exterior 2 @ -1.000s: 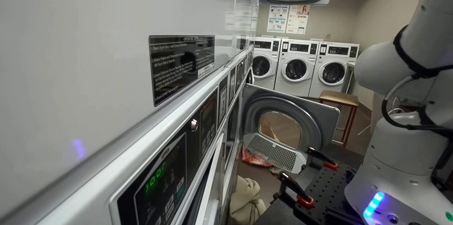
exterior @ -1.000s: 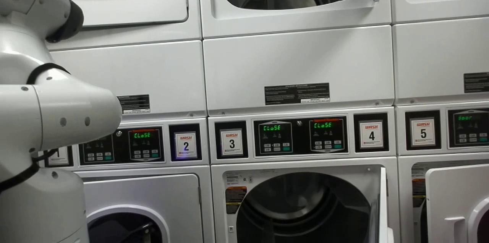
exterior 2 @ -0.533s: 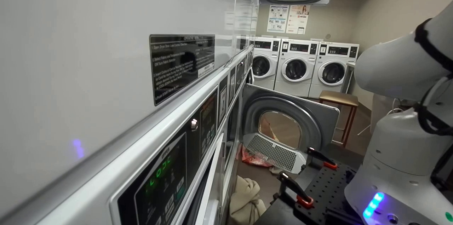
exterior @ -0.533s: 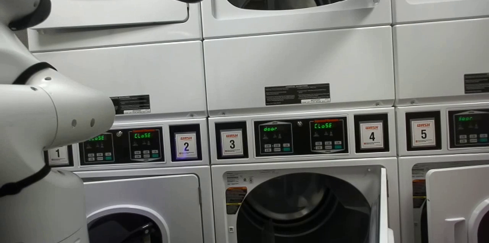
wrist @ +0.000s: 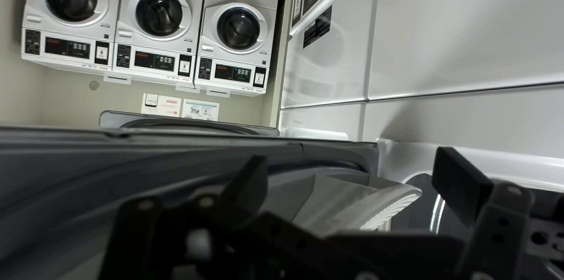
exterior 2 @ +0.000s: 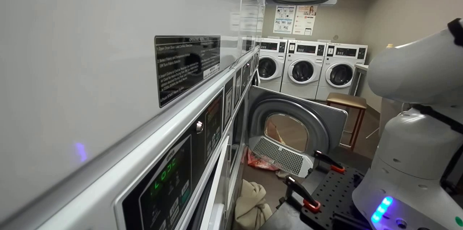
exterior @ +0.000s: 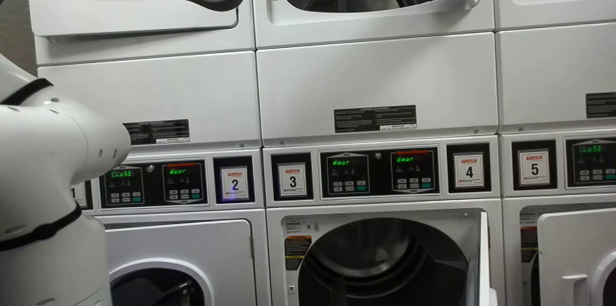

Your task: Open the machine

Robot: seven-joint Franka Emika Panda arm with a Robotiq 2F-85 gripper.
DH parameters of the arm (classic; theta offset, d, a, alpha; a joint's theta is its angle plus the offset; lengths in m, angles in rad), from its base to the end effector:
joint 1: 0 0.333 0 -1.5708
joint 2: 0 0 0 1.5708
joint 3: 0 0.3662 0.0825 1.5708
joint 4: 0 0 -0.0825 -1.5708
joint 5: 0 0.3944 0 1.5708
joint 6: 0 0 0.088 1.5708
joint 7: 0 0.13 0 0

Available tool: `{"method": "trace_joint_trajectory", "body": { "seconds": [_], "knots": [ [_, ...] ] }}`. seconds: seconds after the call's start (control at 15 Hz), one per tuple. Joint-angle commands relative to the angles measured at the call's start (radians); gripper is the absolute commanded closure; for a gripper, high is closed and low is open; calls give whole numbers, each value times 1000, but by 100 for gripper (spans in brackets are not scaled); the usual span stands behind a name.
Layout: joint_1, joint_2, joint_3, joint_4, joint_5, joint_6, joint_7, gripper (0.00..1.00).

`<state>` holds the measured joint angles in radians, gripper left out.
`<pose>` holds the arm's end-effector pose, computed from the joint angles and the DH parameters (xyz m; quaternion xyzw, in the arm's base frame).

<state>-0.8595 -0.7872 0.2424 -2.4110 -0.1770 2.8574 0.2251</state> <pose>0.3242 -0.1644 0.7380 0.7711 -0.2625 0.5167 0.2635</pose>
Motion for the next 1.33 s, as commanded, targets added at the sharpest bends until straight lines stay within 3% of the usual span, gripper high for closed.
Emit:
{"method": "trace_joint_trajectory", "body": {
  "seconds": [0.0, 0.27, 0.47, 0.6, 0.87, 1.27],
  "knots": [
    [-15, 28, -61, 75, -39, 4, -11, 0],
    [-94, 16, -106, 82, -53, -7, 19, 0],
    [-224, 20, -91, 104, -70, -14, 77, 0],
    [-247, 29, -80, 116, -68, -11, 70, 0],
    [-162, 19, -67, 125, -47, -24, 20, 0],
    [84, 37, -77, 156, -53, 22, -49, 0]
  ]
}}
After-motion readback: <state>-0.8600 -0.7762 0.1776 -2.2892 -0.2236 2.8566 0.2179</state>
